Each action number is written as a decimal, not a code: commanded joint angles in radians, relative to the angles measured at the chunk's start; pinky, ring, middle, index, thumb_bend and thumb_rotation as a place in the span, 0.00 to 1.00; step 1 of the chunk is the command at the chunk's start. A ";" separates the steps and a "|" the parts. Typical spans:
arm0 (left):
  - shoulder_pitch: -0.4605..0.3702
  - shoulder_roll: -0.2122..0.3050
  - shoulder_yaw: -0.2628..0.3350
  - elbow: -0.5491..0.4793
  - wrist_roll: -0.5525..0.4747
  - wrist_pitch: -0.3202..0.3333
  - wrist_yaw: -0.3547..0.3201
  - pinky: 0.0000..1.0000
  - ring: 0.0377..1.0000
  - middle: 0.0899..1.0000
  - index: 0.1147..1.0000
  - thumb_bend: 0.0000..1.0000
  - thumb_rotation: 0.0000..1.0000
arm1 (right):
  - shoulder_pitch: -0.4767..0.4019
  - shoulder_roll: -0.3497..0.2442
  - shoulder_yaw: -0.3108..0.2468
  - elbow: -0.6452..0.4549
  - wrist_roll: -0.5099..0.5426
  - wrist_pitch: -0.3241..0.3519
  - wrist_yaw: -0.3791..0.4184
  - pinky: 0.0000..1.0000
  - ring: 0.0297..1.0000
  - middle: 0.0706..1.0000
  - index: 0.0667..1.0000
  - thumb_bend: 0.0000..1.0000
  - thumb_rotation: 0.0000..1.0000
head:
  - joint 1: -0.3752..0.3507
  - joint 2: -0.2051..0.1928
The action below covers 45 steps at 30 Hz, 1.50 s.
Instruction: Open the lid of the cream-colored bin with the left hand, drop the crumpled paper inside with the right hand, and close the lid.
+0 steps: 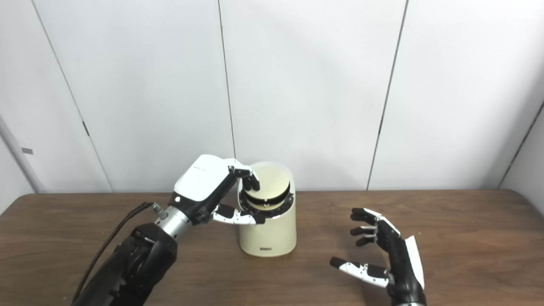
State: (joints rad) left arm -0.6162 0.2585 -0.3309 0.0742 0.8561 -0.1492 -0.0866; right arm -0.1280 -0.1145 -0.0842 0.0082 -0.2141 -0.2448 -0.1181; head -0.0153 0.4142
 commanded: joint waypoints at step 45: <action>-0.022 0.035 -0.069 0.014 0.078 -0.078 0.029 0.64 0.73 0.62 0.60 0.82 0.36 | -0.025 0.009 0.006 -0.064 -0.026 0.007 -0.016 0.48 0.59 0.69 0.69 0.75 0.07 | -0.027 0.026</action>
State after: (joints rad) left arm -0.6137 0.2796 -0.3925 0.1032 0.9150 -0.2185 -0.0591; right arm -0.1229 -0.1058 -0.0738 -0.0165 -0.2390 -0.2278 -0.1186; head -0.0414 0.4387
